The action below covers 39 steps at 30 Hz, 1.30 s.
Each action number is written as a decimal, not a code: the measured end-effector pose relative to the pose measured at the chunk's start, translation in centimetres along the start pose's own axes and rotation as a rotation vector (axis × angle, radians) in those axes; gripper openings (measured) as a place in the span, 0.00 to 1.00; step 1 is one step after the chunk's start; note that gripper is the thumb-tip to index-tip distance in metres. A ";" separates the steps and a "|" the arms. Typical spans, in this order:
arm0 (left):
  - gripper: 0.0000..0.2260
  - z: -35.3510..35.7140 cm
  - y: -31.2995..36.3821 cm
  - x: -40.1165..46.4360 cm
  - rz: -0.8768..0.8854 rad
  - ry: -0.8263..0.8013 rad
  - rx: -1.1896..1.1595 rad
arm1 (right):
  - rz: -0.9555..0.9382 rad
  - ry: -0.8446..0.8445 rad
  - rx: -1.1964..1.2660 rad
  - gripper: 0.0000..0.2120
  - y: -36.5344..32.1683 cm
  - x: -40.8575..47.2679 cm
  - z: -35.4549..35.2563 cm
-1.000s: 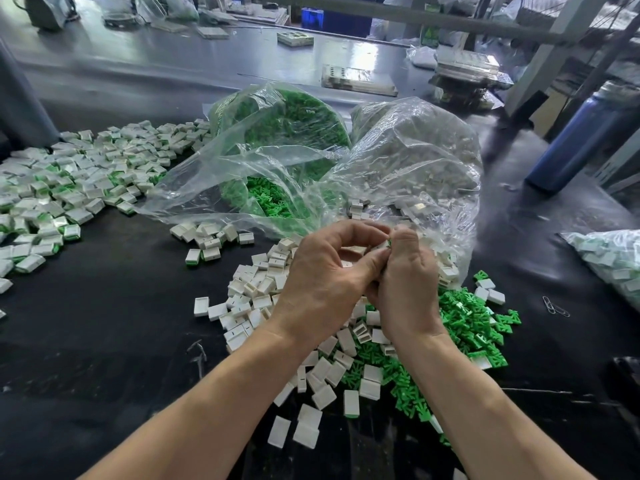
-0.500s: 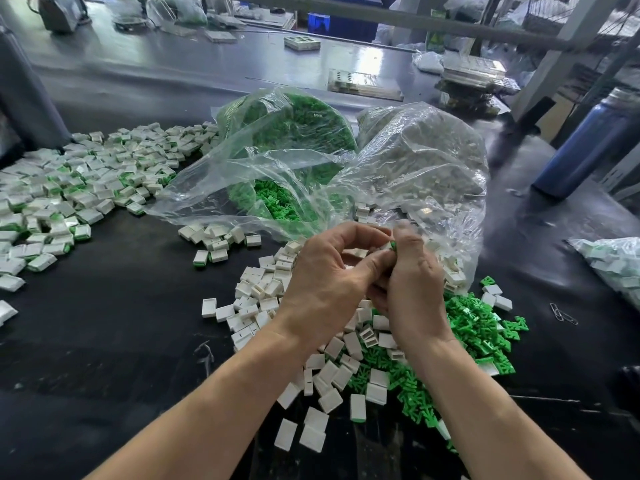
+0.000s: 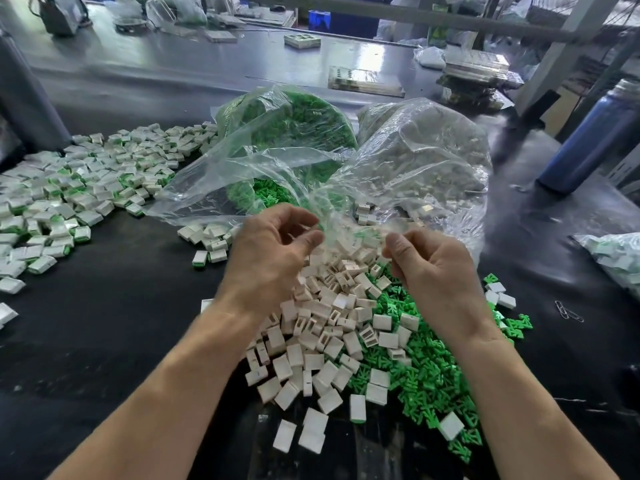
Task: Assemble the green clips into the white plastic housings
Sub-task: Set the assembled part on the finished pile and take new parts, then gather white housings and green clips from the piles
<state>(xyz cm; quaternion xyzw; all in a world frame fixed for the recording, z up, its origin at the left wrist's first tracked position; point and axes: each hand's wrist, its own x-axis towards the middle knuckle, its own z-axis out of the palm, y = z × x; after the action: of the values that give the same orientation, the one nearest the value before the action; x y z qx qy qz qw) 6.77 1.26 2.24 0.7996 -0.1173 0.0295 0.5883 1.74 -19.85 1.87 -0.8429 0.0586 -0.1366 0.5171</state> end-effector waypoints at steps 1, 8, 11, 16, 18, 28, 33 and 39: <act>0.06 -0.9 -0.3 0.4 -0.028 0.030 0.040 | 0.010 0.001 -0.066 0.15 0.1 0.0 -0.1; 0.03 -5.1 -2.8 2.1 -0.206 0.242 0.442 | 0.072 0.020 -0.304 0.19 0.6 0.3 -0.8; 0.02 -5.6 -3.3 2.4 -0.255 0.284 0.547 | 0.099 0.025 -0.347 0.19 0.9 0.6 -1.1; 0.06 -5.6 -3.6 2.7 -0.234 0.356 0.652 | 0.129 0.014 -0.391 0.19 1.4 0.7 -1.3; 0.09 -5.4 -3.6 2.7 -0.212 0.389 0.659 | 0.129 0.007 -0.399 0.19 1.5 0.7 -1.3; 0.09 -3.3 -2.5 1.6 -0.149 0.220 0.521 | 0.124 -0.053 -0.444 0.11 2.1 1.0 -1.7; 0.09 -1.8 -2.0 0.8 -0.092 0.065 0.495 | 0.134 -0.093 -0.417 0.05 2.2 1.3 -2.8; 0.05 -1.3 -2.1 0.8 -0.095 0.038 0.483 | 0.141 -0.191 -0.423 0.04 2.1 1.2 -3.8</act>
<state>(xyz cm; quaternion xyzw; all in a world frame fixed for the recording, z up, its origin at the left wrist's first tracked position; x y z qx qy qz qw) 8.15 2.98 0.87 0.9209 -0.0581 0.0441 0.3828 1.86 -24.31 1.82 -0.9353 0.0957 -0.0045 0.3405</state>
